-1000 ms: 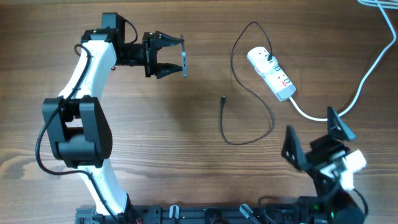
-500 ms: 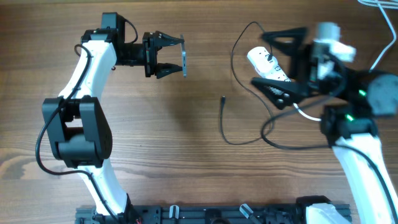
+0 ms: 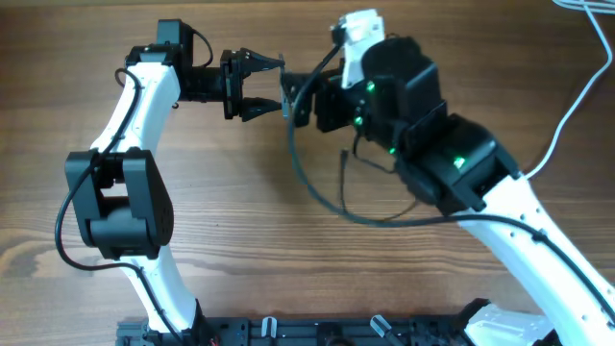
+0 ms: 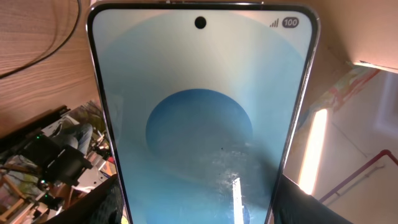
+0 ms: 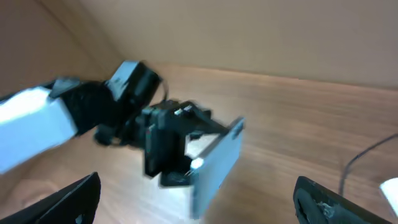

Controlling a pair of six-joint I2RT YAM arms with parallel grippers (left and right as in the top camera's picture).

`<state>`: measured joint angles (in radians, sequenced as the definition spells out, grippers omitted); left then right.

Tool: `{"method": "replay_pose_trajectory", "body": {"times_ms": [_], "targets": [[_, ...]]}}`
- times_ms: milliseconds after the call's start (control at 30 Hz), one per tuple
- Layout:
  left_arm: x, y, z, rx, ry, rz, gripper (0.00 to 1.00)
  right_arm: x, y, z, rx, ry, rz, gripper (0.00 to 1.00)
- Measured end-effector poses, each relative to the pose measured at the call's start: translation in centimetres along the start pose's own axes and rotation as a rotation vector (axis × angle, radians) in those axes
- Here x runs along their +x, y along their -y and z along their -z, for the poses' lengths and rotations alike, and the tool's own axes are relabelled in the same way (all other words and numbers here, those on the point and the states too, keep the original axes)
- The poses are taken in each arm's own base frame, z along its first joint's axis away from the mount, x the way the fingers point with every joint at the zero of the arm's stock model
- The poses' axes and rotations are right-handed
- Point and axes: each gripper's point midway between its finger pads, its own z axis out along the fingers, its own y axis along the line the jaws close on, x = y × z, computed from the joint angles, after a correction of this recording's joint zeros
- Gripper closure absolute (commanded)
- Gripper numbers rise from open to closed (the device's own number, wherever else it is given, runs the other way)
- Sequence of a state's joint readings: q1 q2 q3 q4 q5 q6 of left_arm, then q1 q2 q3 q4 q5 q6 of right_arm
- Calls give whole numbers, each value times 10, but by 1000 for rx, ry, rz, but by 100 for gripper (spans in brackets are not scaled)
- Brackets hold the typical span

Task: Plug charger to phone and switch on socket

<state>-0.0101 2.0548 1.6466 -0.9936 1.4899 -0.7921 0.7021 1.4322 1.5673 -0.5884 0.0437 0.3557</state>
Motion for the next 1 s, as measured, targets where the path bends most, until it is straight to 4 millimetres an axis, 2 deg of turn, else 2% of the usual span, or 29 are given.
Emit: {"method": "replay_pose_trajectory", "body": {"times_ms": [33, 100, 200, 267, 333, 400, 467, 600, 667, 800, 900, 1000], "targets": [[0, 0, 0, 0, 0, 0, 37, 4, -12, -1, -18, -4, 30, 16], [0, 0, 0, 0, 0, 0, 37, 7, -21, -5, -25, -2, 25, 12], [0, 0, 0, 0, 0, 0, 37, 21, -10, -30, 46, -38, -19, 11], [-2, -1, 0, -9, 10, 0, 37, 43, -2, -59, 90, -97, -25, 12], [-4, -3, 0, -19, 22, 0, 37, 52, 5, -70, 138, -113, -30, 13], [-5, -4, 0, -25, 29, 0, 37, 52, 11, -72, 174, -101, -36, 13], [-6, -5, 0, -31, 36, 0, 37, 53, 12, -73, 183, -102, -42, 20], [-8, -7, 0, -39, 45, 0, 37, 70, 16, -90, 204, -143, -71, 21], [-10, -8, 0, -49, 57, 0, 37, 79, 15, -97, 197, -170, -73, 25], [-11, -9, 1, -55, 64, 0, 37, 82, 9, -98, 185, -177, -77, 29], [-11, -9, 1, -55, 64, 0, 37, 81, 10, -98, 192, -172, -80, 38], [-11, -10, 1, -57, 66, 0, 37, 80, 12, -98, 202, -167, -82, 39]]}}
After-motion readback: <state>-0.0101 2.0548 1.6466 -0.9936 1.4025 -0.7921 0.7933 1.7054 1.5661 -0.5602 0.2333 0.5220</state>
